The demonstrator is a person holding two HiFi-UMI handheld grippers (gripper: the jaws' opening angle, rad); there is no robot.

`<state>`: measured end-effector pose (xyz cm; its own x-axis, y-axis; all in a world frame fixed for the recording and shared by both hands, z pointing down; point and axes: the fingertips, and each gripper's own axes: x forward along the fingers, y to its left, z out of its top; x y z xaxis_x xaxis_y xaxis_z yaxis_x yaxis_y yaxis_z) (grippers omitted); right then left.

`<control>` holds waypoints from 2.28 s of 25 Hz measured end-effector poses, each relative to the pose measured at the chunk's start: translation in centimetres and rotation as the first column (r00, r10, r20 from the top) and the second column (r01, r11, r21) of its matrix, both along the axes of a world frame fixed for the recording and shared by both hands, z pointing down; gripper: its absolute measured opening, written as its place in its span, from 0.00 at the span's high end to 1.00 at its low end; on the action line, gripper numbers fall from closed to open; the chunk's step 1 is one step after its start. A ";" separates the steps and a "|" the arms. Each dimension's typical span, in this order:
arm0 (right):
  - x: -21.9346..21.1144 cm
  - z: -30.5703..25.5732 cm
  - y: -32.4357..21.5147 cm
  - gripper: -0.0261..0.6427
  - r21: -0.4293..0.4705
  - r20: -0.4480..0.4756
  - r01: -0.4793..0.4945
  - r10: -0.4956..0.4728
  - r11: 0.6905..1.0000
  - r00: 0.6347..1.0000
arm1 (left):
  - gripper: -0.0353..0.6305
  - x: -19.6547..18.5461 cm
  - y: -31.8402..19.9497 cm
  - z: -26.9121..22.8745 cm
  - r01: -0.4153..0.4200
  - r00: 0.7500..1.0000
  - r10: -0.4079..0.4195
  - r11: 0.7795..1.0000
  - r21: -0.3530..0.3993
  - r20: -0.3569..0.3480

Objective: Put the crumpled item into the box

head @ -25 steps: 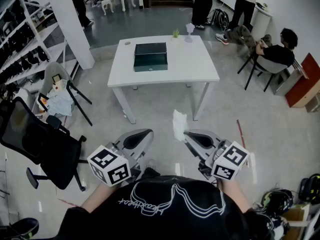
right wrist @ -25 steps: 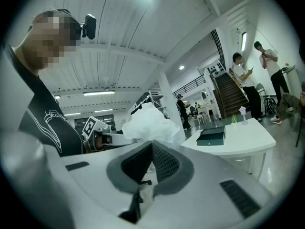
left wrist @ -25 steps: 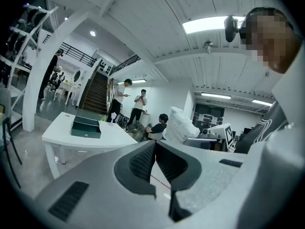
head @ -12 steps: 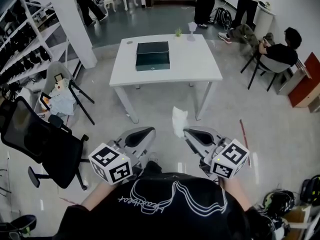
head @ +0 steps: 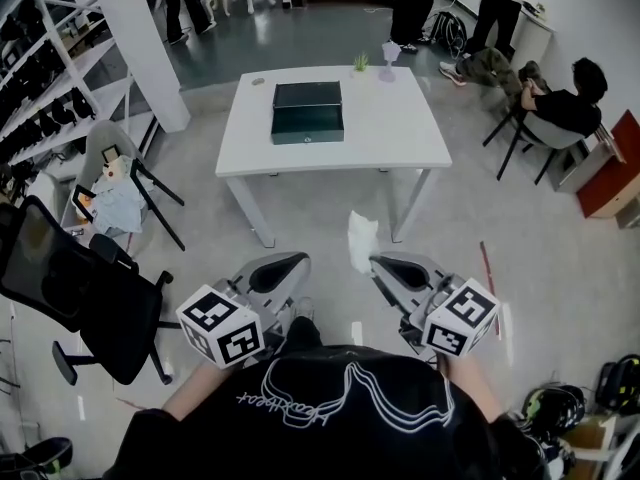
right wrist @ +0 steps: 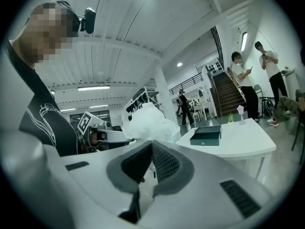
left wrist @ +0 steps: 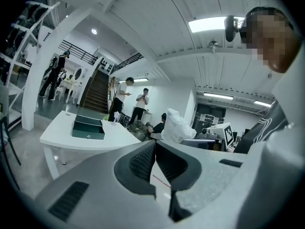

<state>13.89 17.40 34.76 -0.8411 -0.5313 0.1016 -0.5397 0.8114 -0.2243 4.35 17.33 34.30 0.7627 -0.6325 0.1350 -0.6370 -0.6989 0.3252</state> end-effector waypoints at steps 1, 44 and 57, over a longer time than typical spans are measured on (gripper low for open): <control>-0.2 0.1 -0.7 0.95 -0.005 -0.002 -0.004 0.004 1.000 1.000 | 0.94 -0.2 -0.7 0.1 -0.004 1.000 0.004 1.000 -0.004 -0.002; -10.6 5.2 -34.4 0.95 -0.094 -0.215 -0.171 0.148 0.981 0.965 | 0.94 -13.7 -35.1 5.3 0.000 1.000 0.001 0.996 -0.092 0.004; -11.3 8.0 -43.1 0.95 -0.019 -0.447 -0.093 0.075 0.995 0.891 | 0.94 -15.3 -40.9 6.1 0.075 0.997 -0.074 0.988 -0.138 0.006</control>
<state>2.57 -25.69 42.80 -0.6551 -0.5857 0.4772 -0.6560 0.7543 0.0252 -10.94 -23.54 40.37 0.7141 -0.6628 0.2254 -0.6858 -0.5979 0.4149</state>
